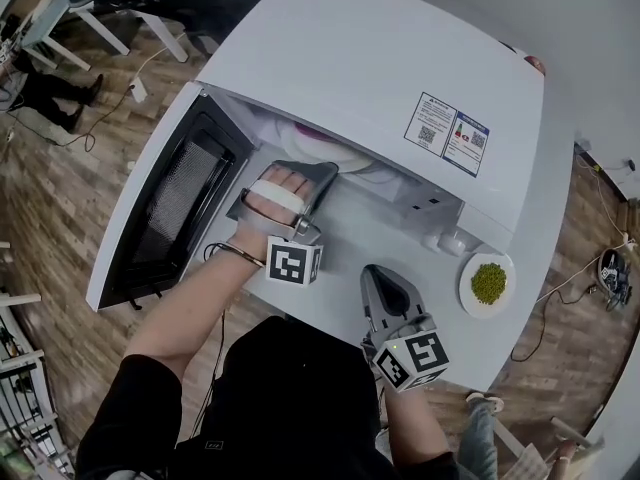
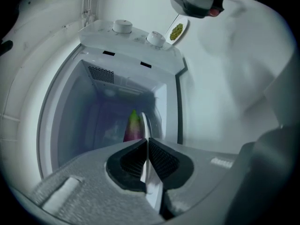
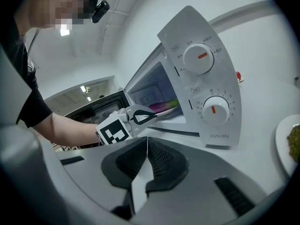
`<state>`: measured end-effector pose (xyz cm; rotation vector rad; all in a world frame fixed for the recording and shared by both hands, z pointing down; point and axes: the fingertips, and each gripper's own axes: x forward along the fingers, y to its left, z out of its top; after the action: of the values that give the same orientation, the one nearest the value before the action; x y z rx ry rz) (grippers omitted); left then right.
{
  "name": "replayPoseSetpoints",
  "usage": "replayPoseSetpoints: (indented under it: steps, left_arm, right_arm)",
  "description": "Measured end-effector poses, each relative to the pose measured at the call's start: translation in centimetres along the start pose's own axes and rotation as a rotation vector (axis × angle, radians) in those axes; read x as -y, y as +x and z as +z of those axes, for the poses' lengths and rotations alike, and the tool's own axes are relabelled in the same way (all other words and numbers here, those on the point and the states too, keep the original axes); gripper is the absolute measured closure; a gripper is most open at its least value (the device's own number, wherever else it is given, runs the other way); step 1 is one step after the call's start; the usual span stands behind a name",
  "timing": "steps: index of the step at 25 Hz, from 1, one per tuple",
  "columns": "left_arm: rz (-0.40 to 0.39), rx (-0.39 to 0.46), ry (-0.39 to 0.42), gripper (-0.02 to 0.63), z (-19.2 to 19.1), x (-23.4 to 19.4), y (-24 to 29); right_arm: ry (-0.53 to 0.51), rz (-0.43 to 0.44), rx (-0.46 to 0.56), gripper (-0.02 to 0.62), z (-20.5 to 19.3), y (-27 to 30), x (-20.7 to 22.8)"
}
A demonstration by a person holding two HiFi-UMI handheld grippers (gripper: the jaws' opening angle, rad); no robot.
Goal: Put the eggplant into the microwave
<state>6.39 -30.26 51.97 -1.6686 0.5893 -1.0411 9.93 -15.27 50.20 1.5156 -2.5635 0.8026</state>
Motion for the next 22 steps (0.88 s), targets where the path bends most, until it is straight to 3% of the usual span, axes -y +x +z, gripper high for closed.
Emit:
replayPoseSetpoints:
  steps: [14,22]
  left_arm:
    - [-0.216,-0.049,0.082,0.586,-0.5,0.4,1.9]
    - [-0.403,-0.038,-0.007,0.586,-0.2,2.1,0.7]
  right_arm:
    - [0.043,-0.023,-0.038,0.578,0.8,-1.4,0.6]
    - [0.059,-0.016,-0.048,0.578,0.7,-1.9,0.5]
